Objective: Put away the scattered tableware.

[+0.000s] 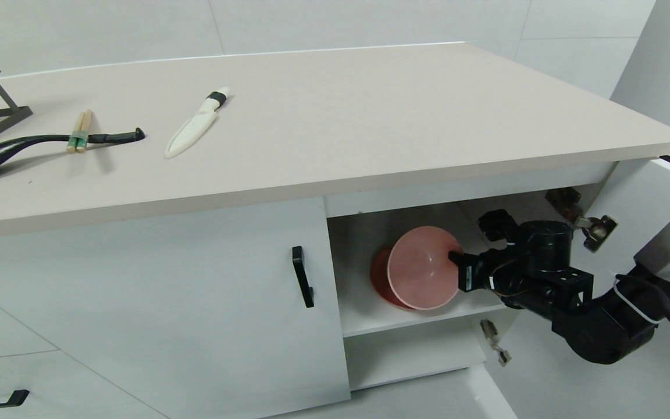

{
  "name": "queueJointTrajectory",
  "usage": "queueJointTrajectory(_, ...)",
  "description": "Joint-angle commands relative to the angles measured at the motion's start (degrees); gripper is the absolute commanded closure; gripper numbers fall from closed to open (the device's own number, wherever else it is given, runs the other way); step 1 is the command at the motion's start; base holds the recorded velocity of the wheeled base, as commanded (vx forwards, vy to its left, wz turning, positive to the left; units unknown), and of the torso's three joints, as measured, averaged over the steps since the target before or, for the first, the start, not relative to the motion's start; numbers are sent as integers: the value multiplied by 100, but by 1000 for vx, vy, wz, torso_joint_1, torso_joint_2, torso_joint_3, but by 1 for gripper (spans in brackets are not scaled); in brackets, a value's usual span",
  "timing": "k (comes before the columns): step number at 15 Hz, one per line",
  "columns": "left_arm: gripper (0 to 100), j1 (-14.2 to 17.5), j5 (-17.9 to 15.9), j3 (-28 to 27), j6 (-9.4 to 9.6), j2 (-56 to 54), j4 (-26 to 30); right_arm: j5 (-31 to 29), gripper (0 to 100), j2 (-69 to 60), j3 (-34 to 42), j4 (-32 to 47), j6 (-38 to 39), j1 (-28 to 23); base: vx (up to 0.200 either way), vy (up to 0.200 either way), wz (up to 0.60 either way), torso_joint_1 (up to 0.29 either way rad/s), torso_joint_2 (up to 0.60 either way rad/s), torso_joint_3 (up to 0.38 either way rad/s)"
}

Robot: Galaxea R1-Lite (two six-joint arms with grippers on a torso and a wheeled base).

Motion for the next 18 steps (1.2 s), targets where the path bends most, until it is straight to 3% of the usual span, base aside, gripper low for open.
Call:
queueJointTrajectory(1, 0, 5, 4, 0, -37, 2, -10, 8, 100, 177, -76, 27, -2, -14, 0, 0, 0, 0, 0, 0)
queueJointTrajectory(4, 0, 5, 39, 0, -212, 2, -10, 0, 100, 186, -32, 27, 6, -84, 0, 0, 0, 0, 0, 0)
queueJointTrajectory(18, 0, 5, 39, 0, -186, 2, -10, 61, 100, 502, -278, -35, -29, -84, 0, 0, 0, 0, 0, 0)
